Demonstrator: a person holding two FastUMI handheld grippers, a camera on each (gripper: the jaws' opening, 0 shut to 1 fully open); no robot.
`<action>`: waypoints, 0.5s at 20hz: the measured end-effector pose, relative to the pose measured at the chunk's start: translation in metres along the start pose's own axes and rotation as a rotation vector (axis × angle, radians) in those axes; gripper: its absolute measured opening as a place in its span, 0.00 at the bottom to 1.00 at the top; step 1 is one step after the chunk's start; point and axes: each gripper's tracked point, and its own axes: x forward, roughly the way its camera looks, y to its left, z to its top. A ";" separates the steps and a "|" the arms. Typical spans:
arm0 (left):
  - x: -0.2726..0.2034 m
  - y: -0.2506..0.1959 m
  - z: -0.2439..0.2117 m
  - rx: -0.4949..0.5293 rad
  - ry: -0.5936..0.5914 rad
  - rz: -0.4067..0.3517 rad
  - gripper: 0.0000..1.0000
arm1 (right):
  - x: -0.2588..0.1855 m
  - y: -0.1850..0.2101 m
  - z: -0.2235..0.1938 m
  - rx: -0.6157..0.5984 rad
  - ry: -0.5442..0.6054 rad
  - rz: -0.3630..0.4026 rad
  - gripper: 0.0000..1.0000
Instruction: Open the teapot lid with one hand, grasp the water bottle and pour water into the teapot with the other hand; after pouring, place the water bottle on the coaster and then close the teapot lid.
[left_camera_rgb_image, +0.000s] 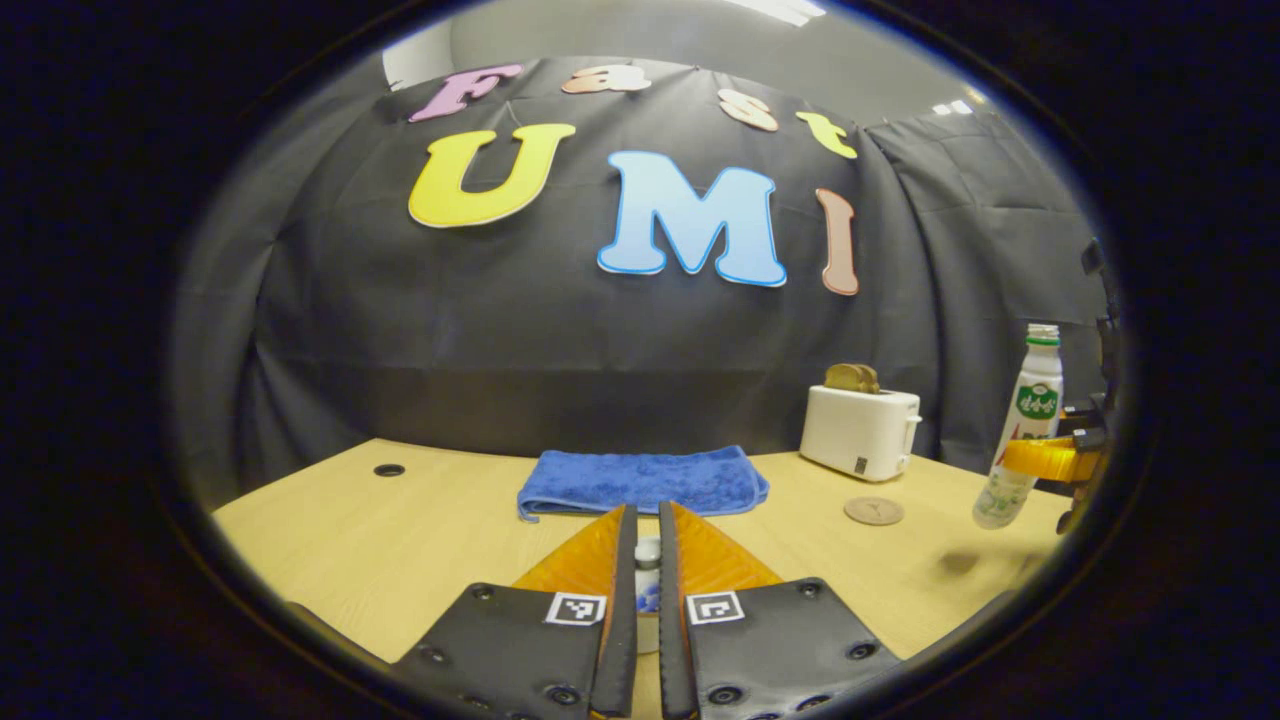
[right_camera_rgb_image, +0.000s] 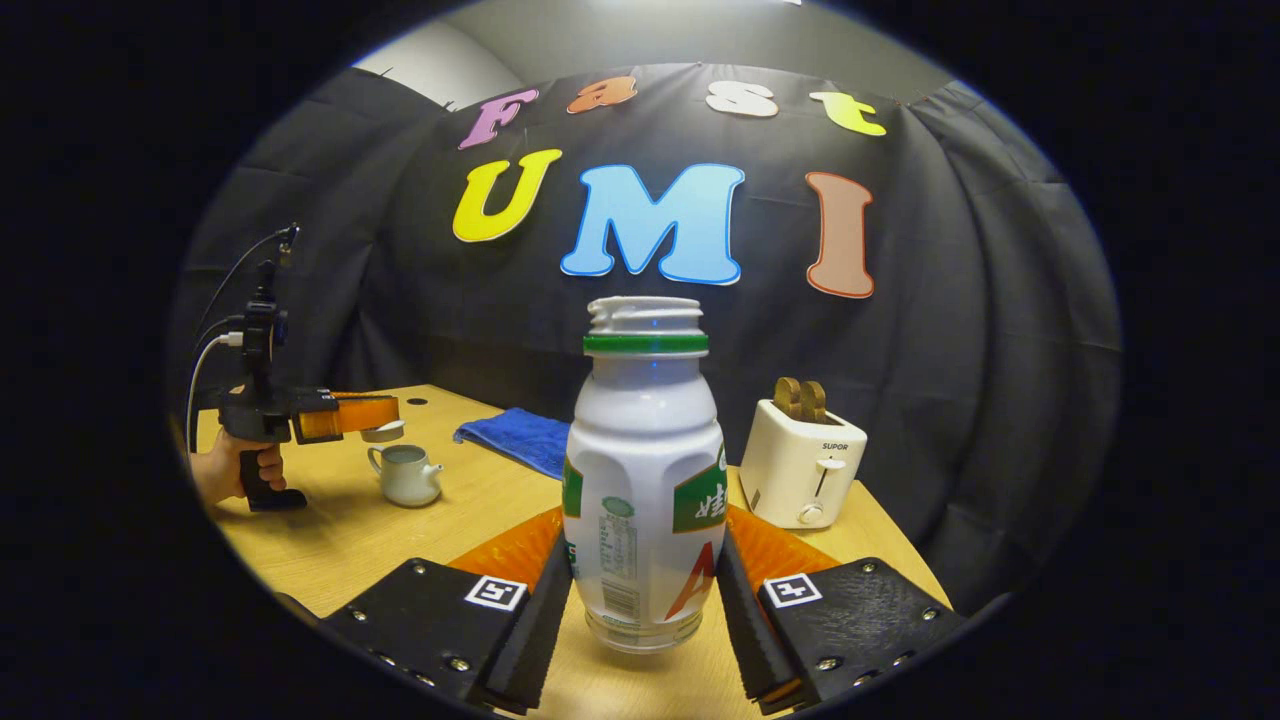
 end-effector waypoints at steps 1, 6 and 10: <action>0.004 0.003 -0.002 0.004 0.007 0.011 0.19 | 0.000 0.000 -0.002 0.003 -0.003 0.002 0.71; 0.020 0.003 -0.024 -0.005 0.061 0.026 0.16 | 0.005 -0.001 -0.012 0.027 0.014 0.013 0.71; 0.027 0.008 -0.027 0.005 0.065 0.039 0.19 | 0.009 -0.007 -0.016 0.017 0.020 -0.001 0.71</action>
